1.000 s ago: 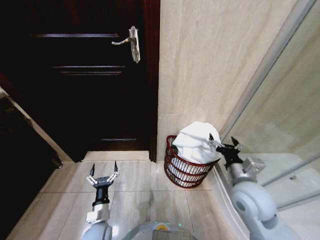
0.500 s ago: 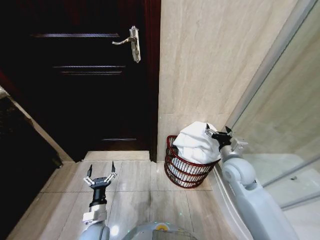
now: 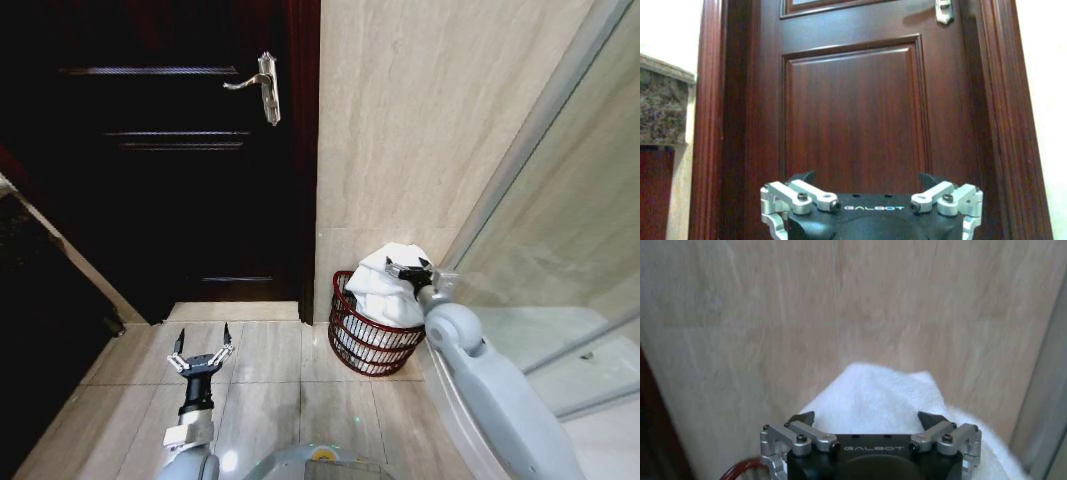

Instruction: Discard the used towel into the hamper.

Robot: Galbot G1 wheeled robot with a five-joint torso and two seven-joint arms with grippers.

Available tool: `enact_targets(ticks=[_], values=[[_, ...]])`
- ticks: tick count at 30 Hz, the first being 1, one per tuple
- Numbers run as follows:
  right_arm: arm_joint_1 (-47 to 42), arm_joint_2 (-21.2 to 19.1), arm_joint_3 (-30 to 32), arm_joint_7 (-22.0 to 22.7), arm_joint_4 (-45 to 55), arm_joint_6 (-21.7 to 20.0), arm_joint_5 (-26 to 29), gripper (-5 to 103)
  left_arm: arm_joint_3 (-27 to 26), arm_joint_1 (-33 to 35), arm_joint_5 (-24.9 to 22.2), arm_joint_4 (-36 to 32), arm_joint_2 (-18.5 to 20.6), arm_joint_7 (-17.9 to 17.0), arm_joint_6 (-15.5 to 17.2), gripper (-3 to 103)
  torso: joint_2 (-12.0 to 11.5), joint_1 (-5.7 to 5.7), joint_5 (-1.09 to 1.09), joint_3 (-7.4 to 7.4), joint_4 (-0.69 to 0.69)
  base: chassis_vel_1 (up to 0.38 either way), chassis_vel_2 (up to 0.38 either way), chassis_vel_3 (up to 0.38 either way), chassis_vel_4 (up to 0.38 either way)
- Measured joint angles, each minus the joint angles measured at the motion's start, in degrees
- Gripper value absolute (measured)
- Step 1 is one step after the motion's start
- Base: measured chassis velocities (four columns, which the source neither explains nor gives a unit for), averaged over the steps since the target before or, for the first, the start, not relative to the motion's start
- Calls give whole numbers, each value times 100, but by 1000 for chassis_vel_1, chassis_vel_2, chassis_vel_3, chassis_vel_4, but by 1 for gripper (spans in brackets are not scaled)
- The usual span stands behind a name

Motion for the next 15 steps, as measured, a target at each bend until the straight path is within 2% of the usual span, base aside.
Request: enact_targets(ticks=[1, 3, 4, 5, 7, 8, 10, 11, 13, 14, 15], values=[[0, 0, 0, 0, 0, 0, 0, 100, 0, 0, 0, 0, 0, 0, 0, 100, 0, 0, 0, 0, 0, 0, 0, 0, 0], [72, -87, 2, 143, 14, -265, 580, 100, -60, 20, -63, -18, 0, 1, -45, 100, 0, 0, 0, 0, -1, 0, 0, 0, 0], [72, -87, 2, 143, 14, -265, 580, 100, -60, 20, -63, -18, 0, 1, -45, 100, 0, 0, 0, 0, -1, 0, 0, 0, 0], [115, -138, 14, 245, 46, -401, 868, 100, -75, 31, -92, -22, 0, 0, -56, 100, 0, 0, 2, 0, -1, 0, 0, 0, 0], [281, -358, 33, 666, 186, -730, 1870, 100, -99, 53, -135, -21, 0, 1, -101, 100, 0, 0, 0, 0, -1, 0, 0, 0, 0], [281, -358, 33, 666, 186, -730, 1870, 100, -99, 53, -135, -21, 0, 1, -101, 100, 0, 0, 0, 0, -1, 0, 0, 0, 0], [474, -575, -58, 858, 170, -799, 2440, 100, -115, 62, -163, 4, 0, -2, -148, 100, 1, 0, 0, 0, -1, 0, 0, 0, 0], [474, -575, -58, 858, 170, -799, 2440, 100, -115, 62, -163, 4, 0, -2, -148, 100, 1, 0, 0, 0, -1, 0, 0, 0, 0], [812, -859, -249, 1034, -31, -807, 3096, 100, -124, 95, -206, 32, 0, -9, -220, 100, 1, 0, 1, 0, 0, 0, 0, 0, 0], [812, -859, -249, 1034, -31, -807, 3096, 100, -124, 95, -206, 32, 0, -9, -220, 100, 1, 0, 1, 0, 0, 0, 0, 0, 0], [910, -992, -321, 1173, -71, -807, 3453, 100, -130, 126, -245, 36, 0, -14, -248, 100, 1, 0, 1, 0, 1, 0, 0, 0, 0]])
